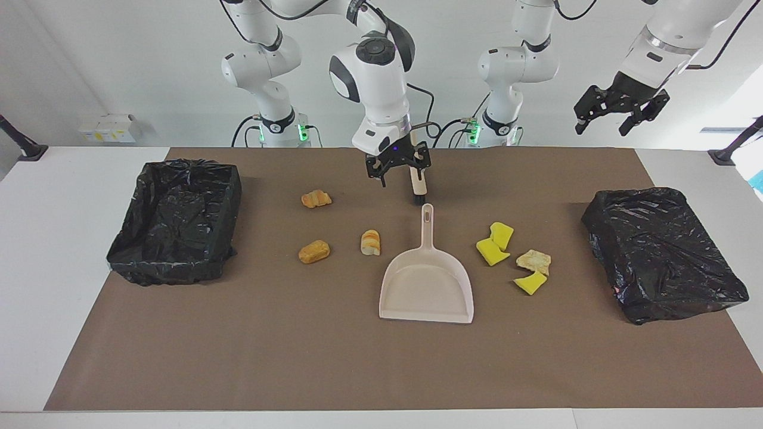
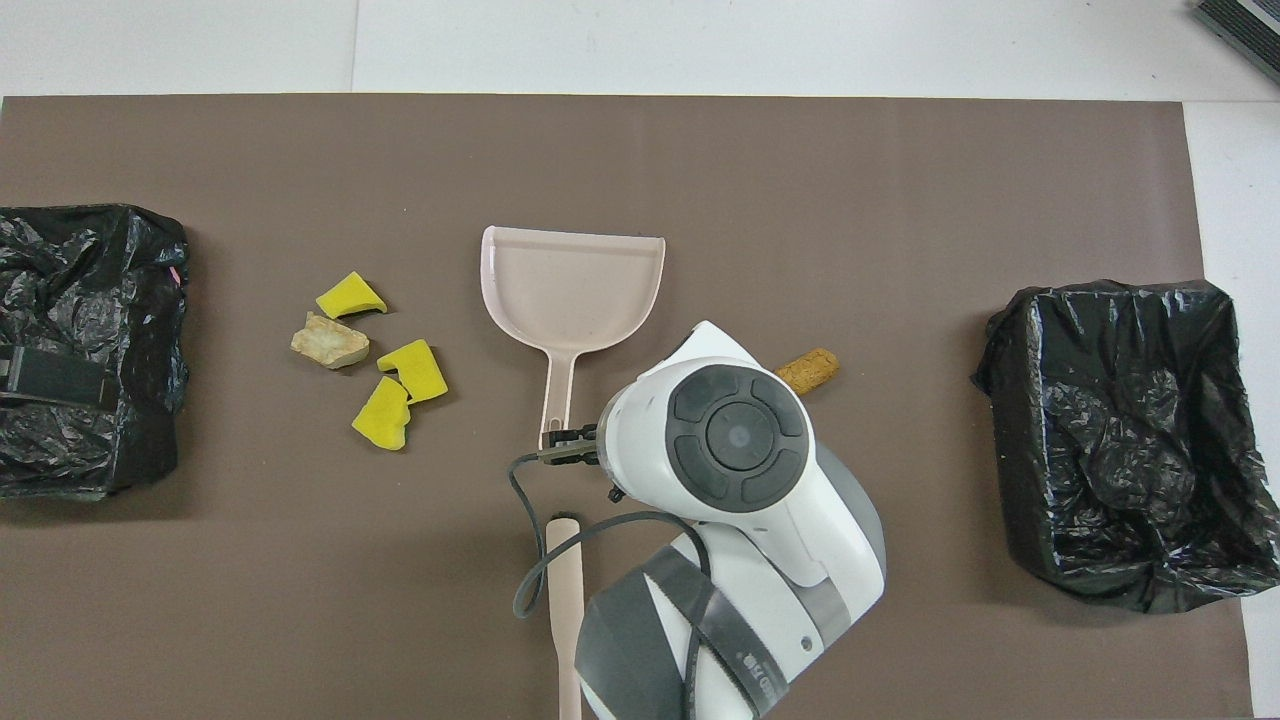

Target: Sweep and dump trash in bin

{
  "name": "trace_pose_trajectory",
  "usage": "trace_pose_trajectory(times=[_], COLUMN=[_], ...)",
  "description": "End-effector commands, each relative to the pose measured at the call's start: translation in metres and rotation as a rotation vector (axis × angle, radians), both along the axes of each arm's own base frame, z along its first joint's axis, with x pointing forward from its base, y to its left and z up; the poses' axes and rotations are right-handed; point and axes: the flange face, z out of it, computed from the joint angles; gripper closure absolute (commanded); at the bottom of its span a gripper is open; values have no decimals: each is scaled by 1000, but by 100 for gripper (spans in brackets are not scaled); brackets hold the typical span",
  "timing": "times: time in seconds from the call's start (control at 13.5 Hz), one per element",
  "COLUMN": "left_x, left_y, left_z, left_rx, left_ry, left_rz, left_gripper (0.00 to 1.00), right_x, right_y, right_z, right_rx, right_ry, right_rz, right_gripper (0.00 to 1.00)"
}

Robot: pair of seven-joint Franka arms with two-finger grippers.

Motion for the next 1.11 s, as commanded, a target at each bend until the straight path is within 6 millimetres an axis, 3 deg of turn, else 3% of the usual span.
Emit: trace_pose_trajectory(times=[0.0,0.22,0.37,0.44,0.59,0.67,1.04], left_x=[-5,-5,-5,-5,-5,-5,-5], left_y=[2,2,2,2,2,2,2], left_z=[2,2,2,2,2,2,2], left_rx=[-5,-5,-5,-5,-5,-5,-5], left_ry=[6,6,6,6,6,6,6], left_rz=[-3,-3,-3,-3,-3,-3,-3], left_gripper=[0,0,0,0,0,0,0], right_x=[14,40,62,61,55,43,24], right_y=[25,51,78,96,106,116,113], right_z=[-5,-23,-53,-65,-89,-95,-119], right_rx=[-71,-108,-131,-145,-184,-197,-221], right_ry=[-51,-108,-164,-180,-190,-197,-140], right_rz=[-69,-103,-114,-103,-67,-37,-21], right_gripper=[8,8,9,9,9,9,11])
